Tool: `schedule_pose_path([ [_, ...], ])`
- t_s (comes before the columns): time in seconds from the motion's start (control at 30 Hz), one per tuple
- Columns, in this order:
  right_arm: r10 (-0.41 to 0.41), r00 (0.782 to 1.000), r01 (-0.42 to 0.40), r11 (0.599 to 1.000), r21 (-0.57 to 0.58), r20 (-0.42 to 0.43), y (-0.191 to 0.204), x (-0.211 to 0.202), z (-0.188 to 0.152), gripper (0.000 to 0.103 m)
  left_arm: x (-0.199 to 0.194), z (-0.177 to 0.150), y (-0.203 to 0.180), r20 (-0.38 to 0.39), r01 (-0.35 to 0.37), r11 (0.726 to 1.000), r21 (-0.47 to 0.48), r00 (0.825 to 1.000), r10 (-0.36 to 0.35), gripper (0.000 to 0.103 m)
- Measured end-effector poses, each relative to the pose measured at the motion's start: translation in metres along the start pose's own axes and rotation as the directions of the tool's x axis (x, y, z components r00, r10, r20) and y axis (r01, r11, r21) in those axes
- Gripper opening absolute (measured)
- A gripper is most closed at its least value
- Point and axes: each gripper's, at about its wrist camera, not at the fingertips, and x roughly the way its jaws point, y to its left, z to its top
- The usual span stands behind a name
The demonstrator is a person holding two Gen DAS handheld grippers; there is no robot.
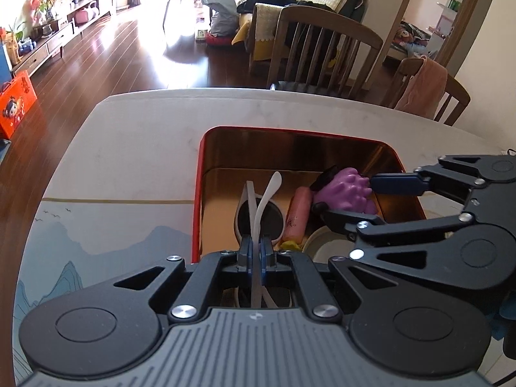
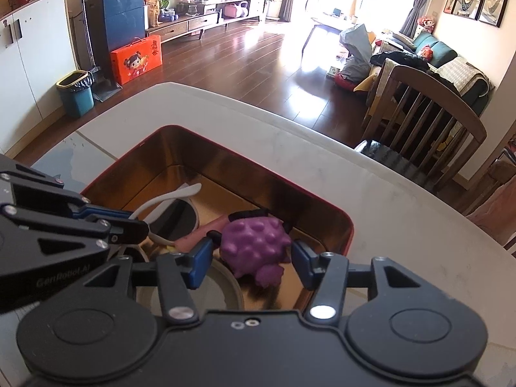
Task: Organize rigid objects
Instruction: 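Carry the sunglasses and purple toy into the red tin box and release both, then withdraw both tools from the box toward the pink soap dish and bottle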
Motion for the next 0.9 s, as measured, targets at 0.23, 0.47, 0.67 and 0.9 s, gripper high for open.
schedule_pose_path([
  [0.23, 0.024, 1.000, -0.024, 0.999, 0.028, 0.012, -0.004, -0.019, -0.008, 0.062, -0.007, -0.003, -0.001, -0.015, 0.003, 1.000, -0.007, 1.000, -0.004, 0.005],
  [0.47, 0.037, 0.999, -0.039, 0.998, 0.056, 0.031, -0.007, -0.045, -0.016, 0.064, -0.020, -0.007, -0.005, -0.014, -0.013, 1.000, 0.007, 1.000, 0.013, 0.007],
  [0.67, 0.039, 0.998, -0.043, 0.996, 0.079, 0.053, -0.007, -0.068, -0.023, 0.068, -0.035, -0.012, -0.016, 0.004, -0.023, 0.999, 0.034, 1.000, 0.023, 0.009],
  [0.9, 0.048, 0.994, -0.058, 0.993, 0.103, 0.100, -0.009, -0.104, -0.035, 0.073, -0.063, -0.021, -0.029, 0.054, -0.026, 0.998, 0.052, 0.998, 0.023, 0.030],
])
